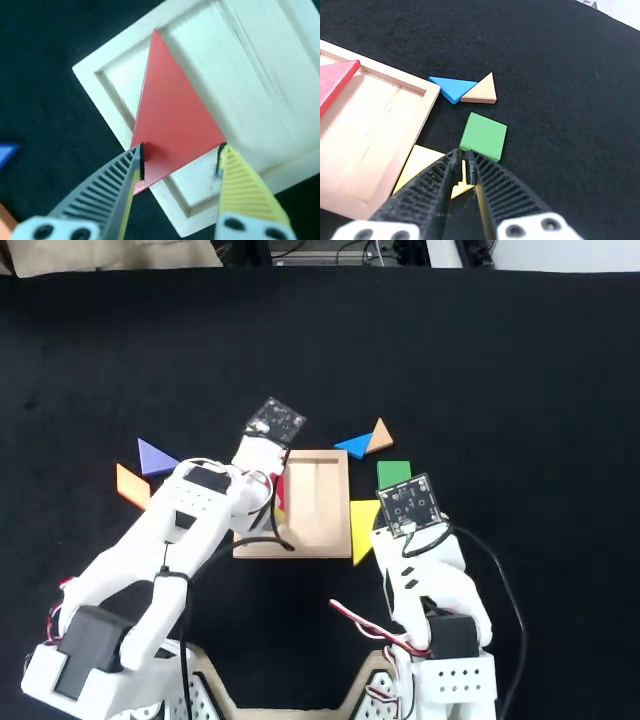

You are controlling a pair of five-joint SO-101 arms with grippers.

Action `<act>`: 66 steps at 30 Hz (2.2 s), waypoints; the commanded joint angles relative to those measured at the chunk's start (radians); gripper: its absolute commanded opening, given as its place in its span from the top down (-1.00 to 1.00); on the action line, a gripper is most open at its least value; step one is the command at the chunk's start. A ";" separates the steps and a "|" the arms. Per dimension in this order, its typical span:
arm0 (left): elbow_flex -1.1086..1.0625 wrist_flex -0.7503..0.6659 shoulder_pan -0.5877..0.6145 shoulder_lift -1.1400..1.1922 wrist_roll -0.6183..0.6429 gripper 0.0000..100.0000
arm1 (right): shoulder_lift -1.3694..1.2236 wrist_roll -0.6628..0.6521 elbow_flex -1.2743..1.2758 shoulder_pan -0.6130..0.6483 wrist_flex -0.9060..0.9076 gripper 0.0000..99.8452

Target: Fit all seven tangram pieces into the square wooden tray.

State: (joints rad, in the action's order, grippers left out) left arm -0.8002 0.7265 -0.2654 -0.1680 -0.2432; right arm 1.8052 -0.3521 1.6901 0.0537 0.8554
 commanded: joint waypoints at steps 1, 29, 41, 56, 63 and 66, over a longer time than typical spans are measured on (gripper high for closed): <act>0.056 -0.005 0.005 -0.009 0.152 0.51 | 0.061 -0.008 -0.005 0.009 0.002 0.94; -0.065 0.015 0.002 -0.095 0.288 0.51 | 0.061 -0.008 -0.005 0.009 0.002 0.94; -0.062 0.054 0.065 -0.319 0.284 0.50 | 0.061 -0.008 -0.005 0.009 0.002 0.94; 0.025 -0.003 0.111 -0.005 0.207 0.50 | 0.061 -0.008 -0.005 0.009 0.002 0.94; 0.019 0.041 0.025 -0.005 0.207 0.51 | 0.061 -0.008 -0.005 0.009 0.002 0.94; 0.004 0.061 -0.027 -0.043 0.209 0.51 | 0.061 -0.008 -0.005 0.009 0.002 0.94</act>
State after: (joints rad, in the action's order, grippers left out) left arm -0.8032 0.7664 -0.2240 -0.1496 -0.0269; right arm 1.8052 -0.3521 1.6901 0.0537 0.8554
